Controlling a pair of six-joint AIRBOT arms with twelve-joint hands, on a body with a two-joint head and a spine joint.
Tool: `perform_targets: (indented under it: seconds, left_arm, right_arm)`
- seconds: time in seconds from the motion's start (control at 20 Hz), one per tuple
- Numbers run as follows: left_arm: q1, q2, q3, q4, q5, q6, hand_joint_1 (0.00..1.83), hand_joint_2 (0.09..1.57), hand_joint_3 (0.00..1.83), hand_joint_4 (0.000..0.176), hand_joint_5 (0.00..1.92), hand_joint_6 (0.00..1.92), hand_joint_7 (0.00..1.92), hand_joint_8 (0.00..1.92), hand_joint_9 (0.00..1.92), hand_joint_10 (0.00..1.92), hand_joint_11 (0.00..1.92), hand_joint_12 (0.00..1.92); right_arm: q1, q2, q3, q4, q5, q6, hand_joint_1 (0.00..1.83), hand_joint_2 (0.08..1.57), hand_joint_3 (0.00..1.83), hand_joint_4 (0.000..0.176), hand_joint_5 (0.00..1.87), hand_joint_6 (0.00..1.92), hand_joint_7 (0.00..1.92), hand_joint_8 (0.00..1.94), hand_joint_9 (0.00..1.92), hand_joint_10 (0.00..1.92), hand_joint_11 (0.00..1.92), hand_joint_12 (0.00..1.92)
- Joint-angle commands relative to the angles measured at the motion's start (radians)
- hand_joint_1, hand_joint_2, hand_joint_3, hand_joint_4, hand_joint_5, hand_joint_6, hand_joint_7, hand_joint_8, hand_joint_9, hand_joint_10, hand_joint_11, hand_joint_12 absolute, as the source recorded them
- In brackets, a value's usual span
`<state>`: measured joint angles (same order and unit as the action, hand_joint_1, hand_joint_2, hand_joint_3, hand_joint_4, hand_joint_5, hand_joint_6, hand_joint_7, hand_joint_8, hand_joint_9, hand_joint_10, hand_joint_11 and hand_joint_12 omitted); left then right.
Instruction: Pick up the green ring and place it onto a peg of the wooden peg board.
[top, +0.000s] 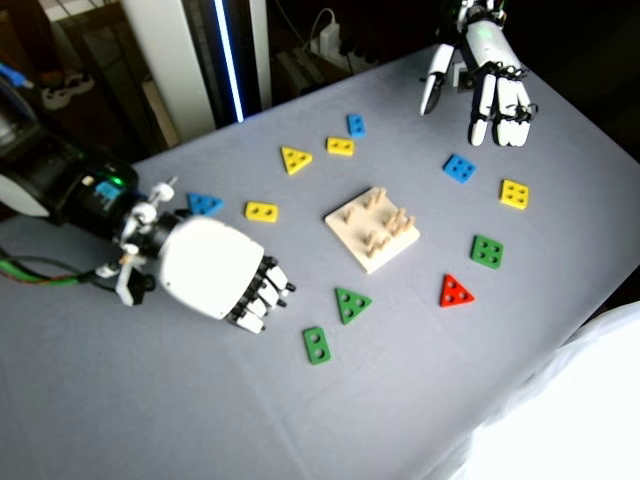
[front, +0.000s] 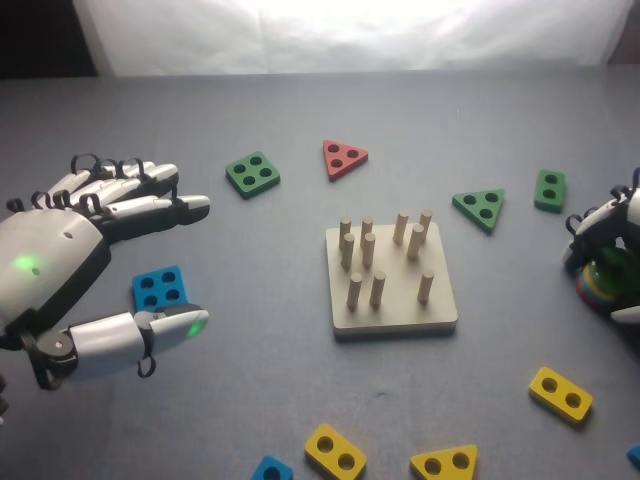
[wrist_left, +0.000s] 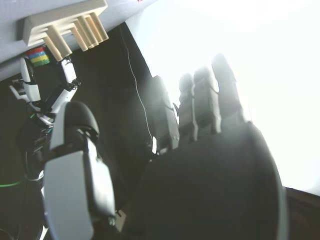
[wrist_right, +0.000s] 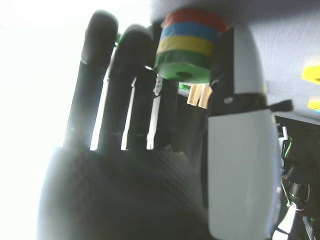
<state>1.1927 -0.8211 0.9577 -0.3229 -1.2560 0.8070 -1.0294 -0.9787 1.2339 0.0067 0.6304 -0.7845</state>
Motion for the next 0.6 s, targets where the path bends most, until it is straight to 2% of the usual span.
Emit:
perform_targets:
  seconds: [0.0,0.1,0.25,0.3,0.35,0.45,0.5,0.55]
  left_arm:
    - [-0.007,-0.007,-0.001,0.018,-0.128,-0.007,0.70,1.04,0.00,0.056,0.52,0.00,0.27,0.00,0.23,0.01,0.00,0.59]
    - [-0.006,-0.007,0.000,0.018,-0.128,-0.007,0.72,1.04,0.00,0.054,0.53,0.00,0.26,0.00,0.23,0.00,0.00,0.65]
    - [-0.006,-0.009,0.002,0.019,-0.126,-0.007,0.73,1.04,0.00,0.066,0.53,0.00,0.26,0.00,0.23,0.00,0.00,0.55]
    - [-0.006,-0.010,0.003,0.020,-0.125,-0.007,0.71,1.04,0.00,0.062,0.54,0.00,0.26,0.00,0.24,0.00,0.00,0.64]
    - [-0.006,-0.010,0.003,0.020,-0.125,-0.007,0.71,1.03,0.00,0.060,0.54,0.00,0.27,0.00,0.24,0.00,0.00,0.70]
    - [-0.006,-0.010,0.003,0.020,-0.124,-0.007,0.71,1.03,0.00,0.050,0.55,0.00,0.27,0.00,0.25,0.00,0.00,0.67]
    - [-0.006,-0.010,0.004,0.020,-0.123,-0.007,0.69,1.03,0.00,0.055,0.54,0.00,0.26,0.00,0.23,0.00,0.00,0.62]
    - [-0.006,-0.011,0.004,0.020,-0.122,-0.007,0.69,1.03,0.00,0.061,0.54,0.00,0.26,0.00,0.23,0.00,0.00,0.61]
  right_arm:
    - [0.022,-0.001,-0.013,-0.014,0.099,0.001,1.38,1.08,0.00,0.000,1.04,0.84,0.97,0.88,1.00,1.15,0.88,1.17]
    - [0.063,0.011,-0.035,-0.071,0.137,0.010,1.38,1.09,0.00,0.000,1.03,0.88,0.95,0.92,1.01,1.10,0.87,1.09]
    - [0.126,0.007,-0.043,-0.191,0.189,0.095,1.38,1.08,0.00,0.000,0.99,0.93,0.99,0.86,1.03,1.10,0.93,1.11]
    - [0.145,0.001,-0.045,-0.226,0.200,0.115,1.26,1.09,0.00,0.000,1.02,0.89,1.03,0.94,1.03,0.92,0.94,1.16]
    - [0.168,-0.008,-0.045,-0.264,0.206,0.131,1.25,1.08,0.00,0.000,1.08,0.76,1.03,1.00,1.10,0.95,1.02,1.25]
    - [0.206,-0.025,-0.045,-0.319,0.207,0.147,1.24,1.10,0.00,0.000,1.09,0.74,0.97,1.14,1.08,1.18,1.05,1.46]
    - [0.221,-0.036,-0.045,-0.338,0.207,0.148,1.24,1.12,0.00,0.000,1.05,0.76,0.93,1.25,1.02,1.26,0.99,1.50]
    - [0.234,-0.051,-0.041,-0.357,0.206,0.148,1.25,1.12,0.00,0.000,1.04,0.75,0.92,1.28,1.01,1.27,1.00,1.46]
